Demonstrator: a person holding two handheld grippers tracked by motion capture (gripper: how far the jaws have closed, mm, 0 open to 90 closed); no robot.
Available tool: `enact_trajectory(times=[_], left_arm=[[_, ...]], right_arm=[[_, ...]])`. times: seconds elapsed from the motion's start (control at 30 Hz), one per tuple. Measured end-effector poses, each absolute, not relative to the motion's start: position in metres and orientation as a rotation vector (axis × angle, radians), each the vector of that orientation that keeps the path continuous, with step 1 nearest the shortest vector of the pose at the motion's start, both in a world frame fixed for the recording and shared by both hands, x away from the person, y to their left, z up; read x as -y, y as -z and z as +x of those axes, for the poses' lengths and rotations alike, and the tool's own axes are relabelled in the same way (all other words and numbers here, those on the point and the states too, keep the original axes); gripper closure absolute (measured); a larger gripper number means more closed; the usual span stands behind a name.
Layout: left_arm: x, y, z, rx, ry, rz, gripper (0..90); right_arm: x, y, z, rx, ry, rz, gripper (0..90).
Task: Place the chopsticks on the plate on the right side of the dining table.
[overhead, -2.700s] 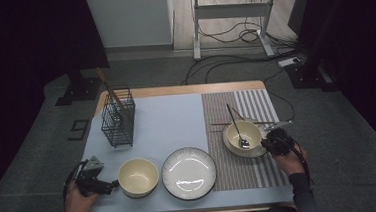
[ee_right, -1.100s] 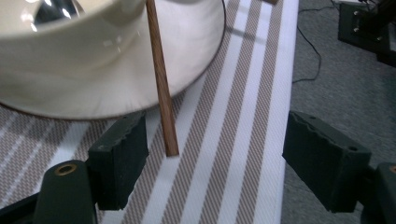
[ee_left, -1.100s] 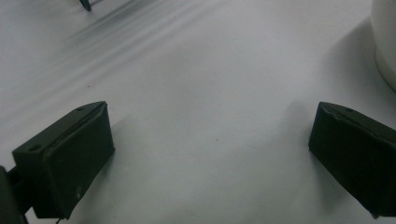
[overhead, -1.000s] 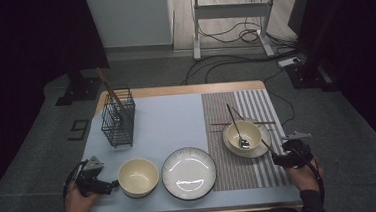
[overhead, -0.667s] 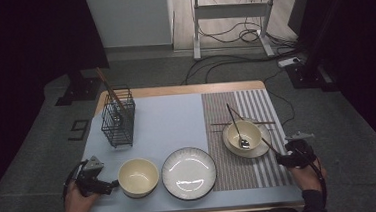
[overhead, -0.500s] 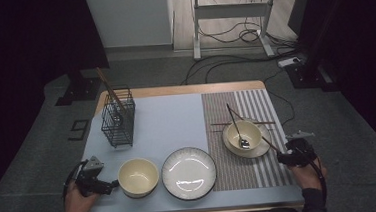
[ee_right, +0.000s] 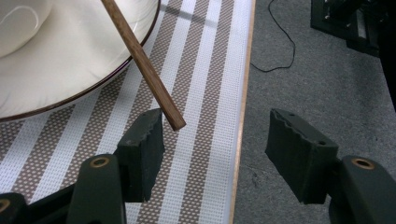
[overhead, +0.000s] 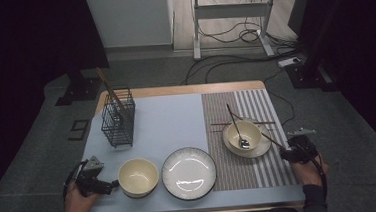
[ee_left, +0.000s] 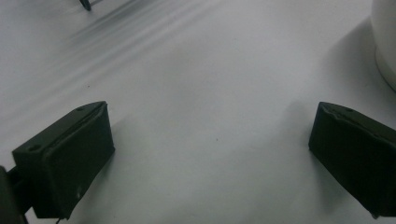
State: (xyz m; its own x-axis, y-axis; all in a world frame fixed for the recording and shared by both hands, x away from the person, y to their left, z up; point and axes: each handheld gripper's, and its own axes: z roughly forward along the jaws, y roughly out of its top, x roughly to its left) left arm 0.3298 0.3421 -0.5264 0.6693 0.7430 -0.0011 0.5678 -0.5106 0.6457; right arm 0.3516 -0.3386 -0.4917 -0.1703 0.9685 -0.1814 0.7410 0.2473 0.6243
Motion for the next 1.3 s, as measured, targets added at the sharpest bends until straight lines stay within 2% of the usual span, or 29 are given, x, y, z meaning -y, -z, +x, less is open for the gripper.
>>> enact_trajectory(times=[0.57,0.9,1.3], left_arm=[[-0.342,0.526,0.330,-1.007,-0.367,2.261,0.0],[-0.342,0.526,0.330,-1.007,-0.367,2.261,0.0],[-0.342,0.526,0.330,-1.007,-0.367,2.261,0.0]], right_arm=[[0.343,0.492,0.356,-2.000,-0.555,1.586,49.3],[0.344,0.494,0.365,-2.037,-0.556,1.615,62.2],[0.346,0.493,0.374,-2.037,-0.544,1.614,67.0]])
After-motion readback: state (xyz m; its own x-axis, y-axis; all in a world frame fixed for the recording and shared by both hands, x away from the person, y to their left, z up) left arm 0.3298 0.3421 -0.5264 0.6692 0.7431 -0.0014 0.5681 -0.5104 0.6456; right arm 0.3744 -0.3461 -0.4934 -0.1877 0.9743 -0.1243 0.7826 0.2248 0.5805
